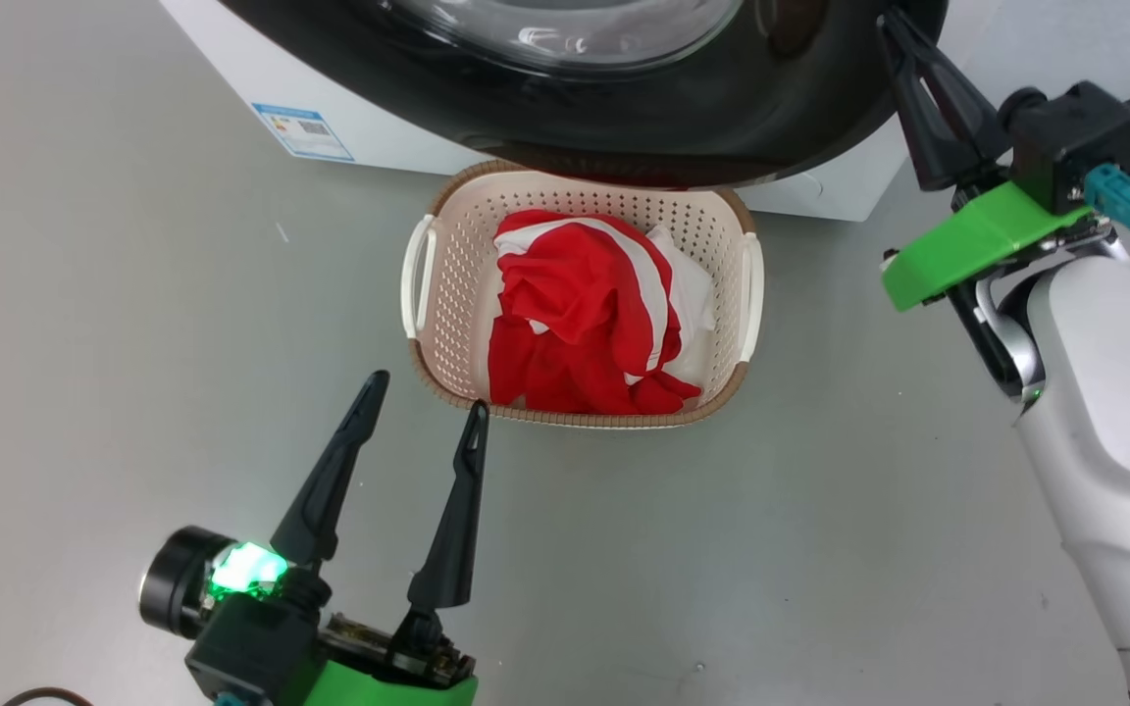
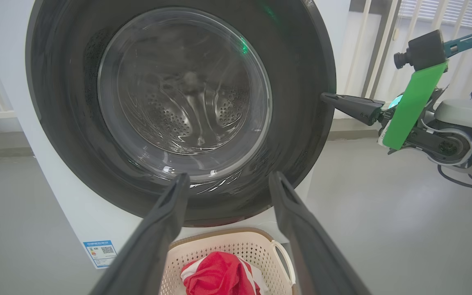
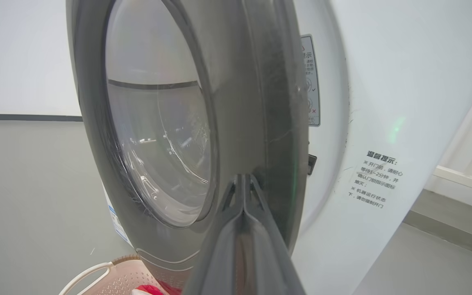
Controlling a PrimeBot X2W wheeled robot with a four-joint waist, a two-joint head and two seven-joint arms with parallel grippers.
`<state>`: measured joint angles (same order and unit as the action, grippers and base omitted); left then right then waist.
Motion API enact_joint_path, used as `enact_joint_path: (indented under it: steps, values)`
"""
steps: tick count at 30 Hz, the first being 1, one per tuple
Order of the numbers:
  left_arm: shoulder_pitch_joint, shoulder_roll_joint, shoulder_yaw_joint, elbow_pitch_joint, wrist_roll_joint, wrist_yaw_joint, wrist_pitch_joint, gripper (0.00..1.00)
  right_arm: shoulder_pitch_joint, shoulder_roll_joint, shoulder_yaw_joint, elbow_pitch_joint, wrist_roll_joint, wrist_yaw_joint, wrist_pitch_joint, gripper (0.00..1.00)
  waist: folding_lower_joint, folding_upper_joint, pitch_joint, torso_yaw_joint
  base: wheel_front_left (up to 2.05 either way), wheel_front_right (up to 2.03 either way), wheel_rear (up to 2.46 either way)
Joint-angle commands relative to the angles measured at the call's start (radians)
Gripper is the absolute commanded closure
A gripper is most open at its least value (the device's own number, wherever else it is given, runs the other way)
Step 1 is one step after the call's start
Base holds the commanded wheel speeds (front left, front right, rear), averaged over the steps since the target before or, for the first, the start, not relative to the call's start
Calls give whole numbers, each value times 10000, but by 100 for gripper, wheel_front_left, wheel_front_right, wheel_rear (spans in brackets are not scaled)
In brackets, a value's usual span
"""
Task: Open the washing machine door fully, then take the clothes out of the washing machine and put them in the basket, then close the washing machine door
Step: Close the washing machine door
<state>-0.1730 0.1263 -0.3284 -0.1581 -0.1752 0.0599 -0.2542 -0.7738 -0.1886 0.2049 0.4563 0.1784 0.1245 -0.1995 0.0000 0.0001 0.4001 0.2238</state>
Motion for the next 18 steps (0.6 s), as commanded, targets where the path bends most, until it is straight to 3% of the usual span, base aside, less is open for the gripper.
enact_joint_path:
  steps: [1, 18]
  values:
    - [-229, 40, 361, -224, 165, -99, -76, 0, -350, 35, 128, 38, 51, 62, -156, 100, 0, -1, 57, 54, 0, 0, 0]
    - [-291, -184, 483, -129, 344, -341, -76, 0, -2031, -66, -139, 1818, -146, 62, -518, 100, 0, -1, 226, 237, 0, 0, 0]
